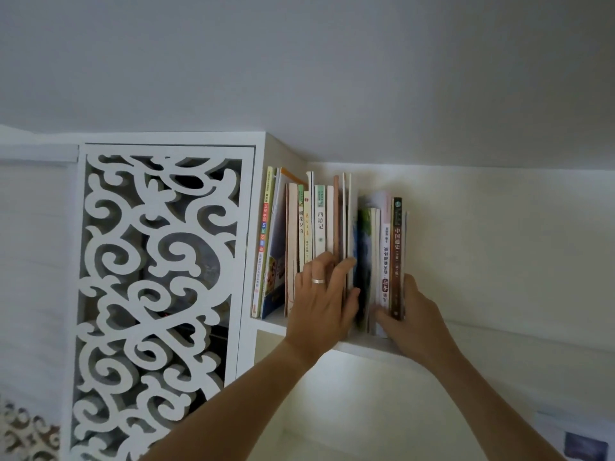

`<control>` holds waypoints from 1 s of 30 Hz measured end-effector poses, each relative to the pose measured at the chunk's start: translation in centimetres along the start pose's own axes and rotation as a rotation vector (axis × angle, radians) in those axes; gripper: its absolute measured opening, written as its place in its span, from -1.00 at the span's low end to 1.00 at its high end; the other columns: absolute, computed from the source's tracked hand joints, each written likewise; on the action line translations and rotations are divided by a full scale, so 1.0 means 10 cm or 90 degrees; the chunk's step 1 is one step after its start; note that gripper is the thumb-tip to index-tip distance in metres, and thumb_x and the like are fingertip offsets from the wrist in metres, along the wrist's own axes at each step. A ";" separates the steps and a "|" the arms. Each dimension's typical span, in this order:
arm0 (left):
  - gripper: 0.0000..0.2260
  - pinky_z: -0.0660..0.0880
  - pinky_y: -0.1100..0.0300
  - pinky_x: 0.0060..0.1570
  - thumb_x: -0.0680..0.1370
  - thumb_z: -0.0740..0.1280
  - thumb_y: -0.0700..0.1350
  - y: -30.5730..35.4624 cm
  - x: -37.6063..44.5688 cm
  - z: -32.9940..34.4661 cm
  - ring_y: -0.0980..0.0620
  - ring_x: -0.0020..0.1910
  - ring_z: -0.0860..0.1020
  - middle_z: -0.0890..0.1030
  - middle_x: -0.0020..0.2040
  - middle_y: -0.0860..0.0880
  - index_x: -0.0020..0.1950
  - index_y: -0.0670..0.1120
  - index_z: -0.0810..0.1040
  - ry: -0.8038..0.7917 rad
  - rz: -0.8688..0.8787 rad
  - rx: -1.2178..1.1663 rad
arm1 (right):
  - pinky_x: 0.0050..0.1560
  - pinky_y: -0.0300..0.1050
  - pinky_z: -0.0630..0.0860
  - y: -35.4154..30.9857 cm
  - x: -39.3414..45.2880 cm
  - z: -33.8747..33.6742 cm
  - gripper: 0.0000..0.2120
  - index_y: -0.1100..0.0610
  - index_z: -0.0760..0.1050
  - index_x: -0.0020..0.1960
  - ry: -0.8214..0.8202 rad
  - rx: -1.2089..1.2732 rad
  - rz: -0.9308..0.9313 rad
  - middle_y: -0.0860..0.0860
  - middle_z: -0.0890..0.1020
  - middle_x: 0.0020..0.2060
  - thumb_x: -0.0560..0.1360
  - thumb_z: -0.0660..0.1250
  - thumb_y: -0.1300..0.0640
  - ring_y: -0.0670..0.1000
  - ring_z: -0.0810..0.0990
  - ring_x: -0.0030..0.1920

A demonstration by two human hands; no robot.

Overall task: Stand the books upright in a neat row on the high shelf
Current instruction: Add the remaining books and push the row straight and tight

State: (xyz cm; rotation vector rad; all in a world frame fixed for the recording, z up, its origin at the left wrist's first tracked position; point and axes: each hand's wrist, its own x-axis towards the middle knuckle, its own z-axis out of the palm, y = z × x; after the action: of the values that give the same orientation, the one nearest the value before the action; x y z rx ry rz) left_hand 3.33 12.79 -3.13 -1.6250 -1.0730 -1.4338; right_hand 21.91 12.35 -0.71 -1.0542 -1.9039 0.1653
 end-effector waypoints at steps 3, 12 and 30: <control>-0.67 0.35 0.10 0.39 0.66 0.21 0.04 0.01 -0.05 -0.03 -0.04 0.35 0.41 0.42 0.38 -0.11 0.38 -0.04 0.41 0.019 0.006 -0.038 | 0.01 -0.42 0.47 0.02 0.01 0.02 -0.34 -0.01 0.21 0.50 -0.025 0.013 -0.010 -0.06 0.53 0.34 0.53 0.45 -0.08 -0.07 0.56 0.20; -0.45 0.22 0.03 0.58 0.70 0.21 -0.01 -0.07 -0.05 -0.11 0.01 0.62 0.11 0.06 0.63 -0.07 0.64 -0.08 0.12 0.102 -0.267 -0.158 | 0.31 0.00 0.53 -0.03 -0.01 0.06 -0.26 -0.03 0.09 0.55 -0.040 0.011 -0.017 -0.07 0.52 0.37 0.54 0.44 -0.08 0.00 0.56 0.30; -0.60 0.56 0.24 0.14 0.61 0.39 0.03 0.02 0.14 -0.39 0.12 0.10 0.50 0.56 0.21 -0.02 0.39 -0.07 0.42 -0.007 -0.442 -0.152 | 0.38 0.07 0.49 -0.08 -0.02 0.05 -0.26 -0.07 0.03 0.57 -0.061 0.025 0.018 -0.09 0.46 0.41 0.56 0.40 -0.07 -0.02 0.50 0.35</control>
State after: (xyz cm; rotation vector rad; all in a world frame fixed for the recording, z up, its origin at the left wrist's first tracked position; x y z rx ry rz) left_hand 1.98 9.38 -1.24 -1.4778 -1.6219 -2.0587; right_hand 21.07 11.80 -0.70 -1.0632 -1.9640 0.2731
